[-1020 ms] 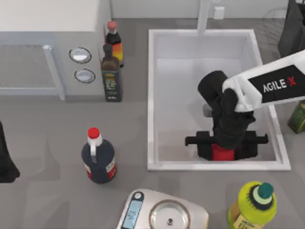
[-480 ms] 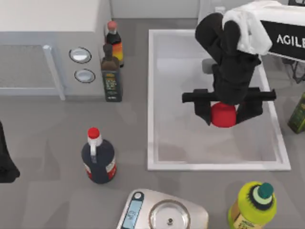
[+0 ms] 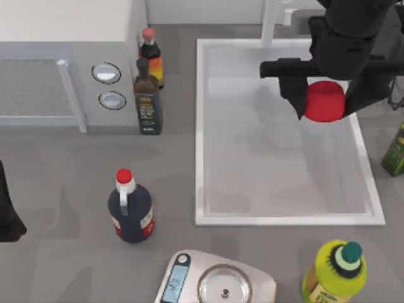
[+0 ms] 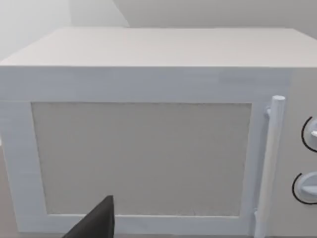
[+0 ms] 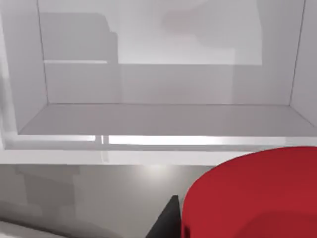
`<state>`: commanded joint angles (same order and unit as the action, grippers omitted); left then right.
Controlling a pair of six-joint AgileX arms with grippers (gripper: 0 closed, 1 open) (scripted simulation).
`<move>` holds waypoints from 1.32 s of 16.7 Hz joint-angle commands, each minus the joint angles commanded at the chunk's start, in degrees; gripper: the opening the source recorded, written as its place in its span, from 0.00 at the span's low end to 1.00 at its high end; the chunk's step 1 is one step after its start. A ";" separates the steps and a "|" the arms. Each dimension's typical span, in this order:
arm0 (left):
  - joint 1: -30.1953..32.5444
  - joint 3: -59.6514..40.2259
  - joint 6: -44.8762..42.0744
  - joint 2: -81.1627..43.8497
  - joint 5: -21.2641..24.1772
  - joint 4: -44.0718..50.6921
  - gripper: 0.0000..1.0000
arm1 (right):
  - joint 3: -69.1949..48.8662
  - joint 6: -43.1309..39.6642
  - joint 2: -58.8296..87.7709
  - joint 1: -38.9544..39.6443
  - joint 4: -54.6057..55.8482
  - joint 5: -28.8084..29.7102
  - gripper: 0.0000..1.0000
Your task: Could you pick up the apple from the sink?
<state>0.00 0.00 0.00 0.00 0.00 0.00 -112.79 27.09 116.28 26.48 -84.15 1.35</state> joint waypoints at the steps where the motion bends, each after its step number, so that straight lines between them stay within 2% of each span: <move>1: 0.00 0.00 0.00 0.00 0.00 0.00 1.00 | -0.18 -0.01 -0.13 -0.01 -0.22 0.00 0.00; 7: 0.00 0.00 0.00 0.00 0.00 0.00 1.00 | 2.10 -2.06 -1.95 -1.92 0.49 -0.13 0.00; 17: 0.00 0.00 0.00 0.00 0.00 0.00 1.00 | 32.29 -27.52 -23.29 -27.51 6.26 -1.24 0.00; 22: 0.00 0.00 0.00 0.00 0.00 0.00 1.00 | 34.43 -29.62 -25.28 -29.61 6.78 -1.35 0.00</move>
<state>0.00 0.00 0.00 0.00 0.00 0.00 -78.36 -2.53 90.99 -3.12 -77.37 0.00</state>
